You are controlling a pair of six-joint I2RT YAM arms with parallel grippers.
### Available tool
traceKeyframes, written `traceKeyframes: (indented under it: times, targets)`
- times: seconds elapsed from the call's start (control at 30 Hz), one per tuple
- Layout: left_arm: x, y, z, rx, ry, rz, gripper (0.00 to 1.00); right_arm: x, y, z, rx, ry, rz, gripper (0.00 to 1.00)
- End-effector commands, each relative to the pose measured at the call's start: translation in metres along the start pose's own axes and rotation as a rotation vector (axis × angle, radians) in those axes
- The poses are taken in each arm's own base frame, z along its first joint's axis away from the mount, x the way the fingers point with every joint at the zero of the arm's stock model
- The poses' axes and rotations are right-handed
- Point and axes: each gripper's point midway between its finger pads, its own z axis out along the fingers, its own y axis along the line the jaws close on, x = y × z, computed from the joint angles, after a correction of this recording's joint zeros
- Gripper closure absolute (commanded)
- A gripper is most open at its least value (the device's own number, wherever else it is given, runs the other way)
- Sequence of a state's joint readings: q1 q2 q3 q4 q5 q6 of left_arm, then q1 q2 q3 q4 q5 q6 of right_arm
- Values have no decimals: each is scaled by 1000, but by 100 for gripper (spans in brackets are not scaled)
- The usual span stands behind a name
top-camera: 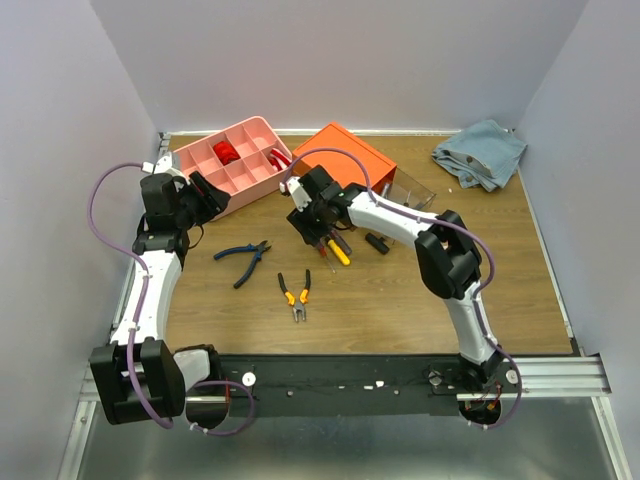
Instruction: Sort the tools into containers
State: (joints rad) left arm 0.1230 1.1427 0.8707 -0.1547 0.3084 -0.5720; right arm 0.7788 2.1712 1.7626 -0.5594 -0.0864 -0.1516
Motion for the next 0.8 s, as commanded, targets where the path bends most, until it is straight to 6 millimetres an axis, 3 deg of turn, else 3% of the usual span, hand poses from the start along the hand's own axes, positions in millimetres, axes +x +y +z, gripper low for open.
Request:
traceKeyframes:
  times: [0.0,0.13,0.33,0.43,0.47,0.6,0.63,0.7,0.73,0.77]
  targets:
    - [3,-2,-2,23,7,14,39,16,-6,19,19,59,-15,36]
    - [1,0,1,11,6,13,39,22,-4,26,12,78,-21,46]
    - [-1,-1,4,15,8,14,39,34,5,34,-47,112,-33,52]
    - [0,1,4,11,10,11,39,38,11,33,-77,124,-31,78]
    - [0,1,4,9,10,12,39,38,13,30,-86,127,-30,97]
    - [0,0,5,11,12,14,39,1,18,-8,-110,26,-34,99]
    - [-1,0,5,13,10,14,39,-19,18,-33,-107,-38,-42,99]
    - [-2,0,8,9,13,10,39,-36,19,-61,-112,-105,-23,99]
    - [-6,-2,9,17,4,14,39,-51,10,-92,-93,-173,4,99]
    - [-9,-4,10,22,2,12,39,-52,7,-104,-99,-199,70,99]
